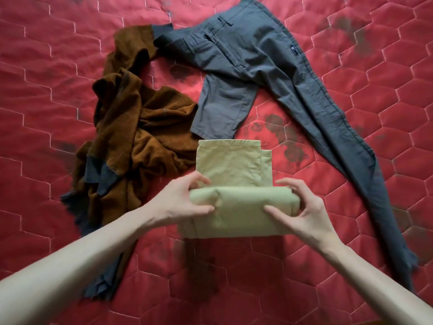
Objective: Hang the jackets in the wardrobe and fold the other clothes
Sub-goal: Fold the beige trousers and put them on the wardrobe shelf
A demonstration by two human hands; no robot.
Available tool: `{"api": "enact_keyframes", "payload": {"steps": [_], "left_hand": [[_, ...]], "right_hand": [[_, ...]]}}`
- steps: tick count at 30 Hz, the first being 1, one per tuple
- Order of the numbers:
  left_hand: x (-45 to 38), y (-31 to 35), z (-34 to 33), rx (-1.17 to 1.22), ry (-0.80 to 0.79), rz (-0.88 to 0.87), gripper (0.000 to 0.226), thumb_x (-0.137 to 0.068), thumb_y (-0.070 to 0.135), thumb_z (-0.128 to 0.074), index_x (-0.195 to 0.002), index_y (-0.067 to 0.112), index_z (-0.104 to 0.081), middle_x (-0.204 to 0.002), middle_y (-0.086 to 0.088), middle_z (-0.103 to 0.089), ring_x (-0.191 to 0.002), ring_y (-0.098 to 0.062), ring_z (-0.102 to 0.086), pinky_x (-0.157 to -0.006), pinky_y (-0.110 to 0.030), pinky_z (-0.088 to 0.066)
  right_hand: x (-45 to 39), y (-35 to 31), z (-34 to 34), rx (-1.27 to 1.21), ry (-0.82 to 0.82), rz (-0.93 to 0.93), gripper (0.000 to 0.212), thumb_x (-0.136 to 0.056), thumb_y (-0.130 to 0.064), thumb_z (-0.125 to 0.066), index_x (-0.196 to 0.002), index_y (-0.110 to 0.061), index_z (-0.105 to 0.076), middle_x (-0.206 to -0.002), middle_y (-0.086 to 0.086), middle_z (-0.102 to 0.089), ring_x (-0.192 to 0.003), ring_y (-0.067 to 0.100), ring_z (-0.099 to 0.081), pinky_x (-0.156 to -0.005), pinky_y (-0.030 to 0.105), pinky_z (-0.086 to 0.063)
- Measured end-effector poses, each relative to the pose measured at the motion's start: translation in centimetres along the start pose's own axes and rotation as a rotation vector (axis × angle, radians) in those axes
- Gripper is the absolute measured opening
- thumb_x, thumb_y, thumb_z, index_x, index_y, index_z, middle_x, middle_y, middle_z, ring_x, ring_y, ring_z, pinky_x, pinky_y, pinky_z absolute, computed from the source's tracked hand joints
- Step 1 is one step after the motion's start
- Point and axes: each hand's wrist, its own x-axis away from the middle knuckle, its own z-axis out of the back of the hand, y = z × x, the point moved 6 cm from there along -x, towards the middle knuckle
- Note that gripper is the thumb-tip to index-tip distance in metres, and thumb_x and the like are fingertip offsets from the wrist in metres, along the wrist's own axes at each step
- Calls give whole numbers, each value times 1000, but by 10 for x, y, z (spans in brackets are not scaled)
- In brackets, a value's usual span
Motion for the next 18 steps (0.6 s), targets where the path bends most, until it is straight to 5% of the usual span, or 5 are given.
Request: {"api": "enact_keyframes", "payload": {"steps": [5,11,14,18], "left_hand": [[-16,-21,19,431,468,51,42,-80,25,-89,-115,24,-65,-102,3,-74,-96,-5,-70,-81,-12,-50],[-31,-6,21,206,772,-69,19,-94,18,-67,-113,17,-64,-110,4,-67,-104,-11,-64,-92,-33,-55],[-26,5,-3,-178,716,-269,32,-94,21,-61,-124,10,-64,-127,-5,-63,-117,-24,-58,-101,-44,-48],[-12,2,-62,-631,417,-495,55,-102,41,-51,-149,12,-53,-159,-13,-46,-148,-33,-41,-121,-55,-31]], "right_hand": [[-41,20,-12,-104,120,-194,51,-80,-32,-89,-122,-32,-61,-108,-8,-74,-99,9,-72,-88,36,-60],[-71,51,-23,-20,203,-290,41,-89,-33,-79,-124,-28,-60,-109,-17,-68,-94,-3,-66,-89,38,-58],[-67,55,-25,128,290,-208,40,-97,-33,-68,-133,-21,-57,-123,-3,-63,-108,10,-64,-96,47,-53],[-50,26,-47,555,149,290,52,-99,-35,-63,-143,-10,-57,-154,14,-46,-142,32,-45,-116,46,-37]]}}
